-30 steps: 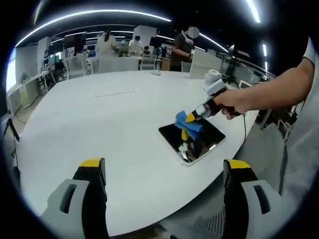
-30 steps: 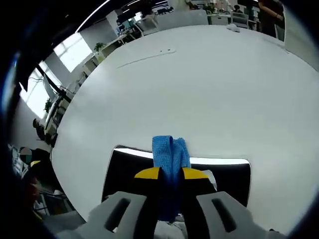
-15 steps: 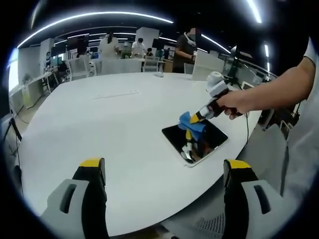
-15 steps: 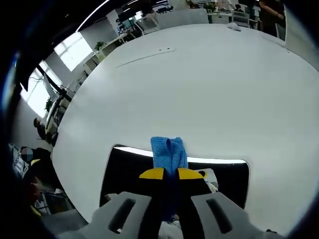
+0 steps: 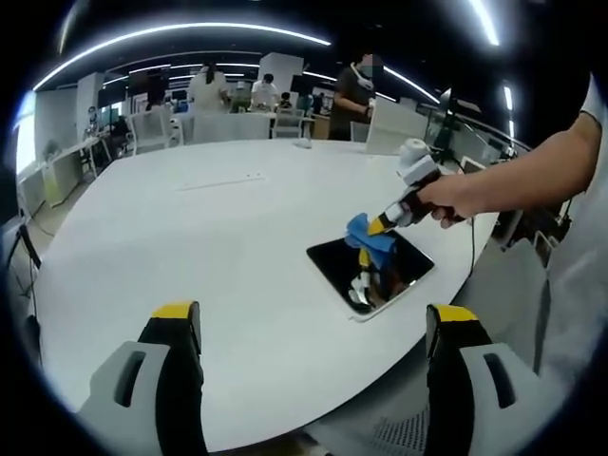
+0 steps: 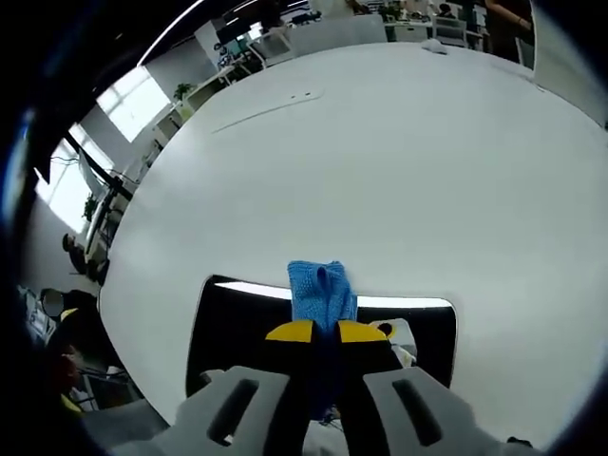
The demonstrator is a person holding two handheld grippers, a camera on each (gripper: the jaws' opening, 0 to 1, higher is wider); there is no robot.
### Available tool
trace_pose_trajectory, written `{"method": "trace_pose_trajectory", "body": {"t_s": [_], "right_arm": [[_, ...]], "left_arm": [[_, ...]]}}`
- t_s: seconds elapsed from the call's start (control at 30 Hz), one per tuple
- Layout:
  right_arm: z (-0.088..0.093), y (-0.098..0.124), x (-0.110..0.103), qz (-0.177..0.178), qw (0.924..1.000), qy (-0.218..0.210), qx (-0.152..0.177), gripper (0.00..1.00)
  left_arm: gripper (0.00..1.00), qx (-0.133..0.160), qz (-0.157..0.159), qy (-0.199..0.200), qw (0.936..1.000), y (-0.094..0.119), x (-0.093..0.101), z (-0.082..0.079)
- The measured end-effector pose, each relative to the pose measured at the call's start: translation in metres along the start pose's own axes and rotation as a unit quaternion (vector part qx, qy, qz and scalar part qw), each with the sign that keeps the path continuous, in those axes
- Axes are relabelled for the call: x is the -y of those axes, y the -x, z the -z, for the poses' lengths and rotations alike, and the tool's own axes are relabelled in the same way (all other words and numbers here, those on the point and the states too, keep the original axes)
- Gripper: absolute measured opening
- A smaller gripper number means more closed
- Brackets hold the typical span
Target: Wipe the mirror surface with the cleaning cloth until all visible marks leave the cleaned area.
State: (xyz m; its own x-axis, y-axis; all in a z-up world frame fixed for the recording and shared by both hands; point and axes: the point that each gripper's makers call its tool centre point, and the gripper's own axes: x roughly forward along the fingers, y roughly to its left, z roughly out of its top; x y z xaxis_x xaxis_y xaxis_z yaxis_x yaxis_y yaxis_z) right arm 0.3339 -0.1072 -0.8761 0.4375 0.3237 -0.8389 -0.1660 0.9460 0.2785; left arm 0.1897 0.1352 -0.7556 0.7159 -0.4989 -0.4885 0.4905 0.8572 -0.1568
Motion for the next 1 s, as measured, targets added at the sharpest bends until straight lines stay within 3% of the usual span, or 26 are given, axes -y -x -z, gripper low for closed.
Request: {"method": "trace_pose_trajectory", "body": {"t_s": [0.43, 1.0], "right_arm": [[0.0, 0.008, 0.018, 0.01, 0.9998, -0.015, 0.001, 0.01], [0.013, 0.01, 0.01, -0.006, 0.9997, -0.023, -0.006, 0.01]], "left_arm": [[0.99, 0.001, 0.004, -0.003, 1.0, -0.003, 0.007, -0.005], [0.99, 0.001, 0.006, -0.002, 1.0, -0.004, 0.008, -0.001]]}}
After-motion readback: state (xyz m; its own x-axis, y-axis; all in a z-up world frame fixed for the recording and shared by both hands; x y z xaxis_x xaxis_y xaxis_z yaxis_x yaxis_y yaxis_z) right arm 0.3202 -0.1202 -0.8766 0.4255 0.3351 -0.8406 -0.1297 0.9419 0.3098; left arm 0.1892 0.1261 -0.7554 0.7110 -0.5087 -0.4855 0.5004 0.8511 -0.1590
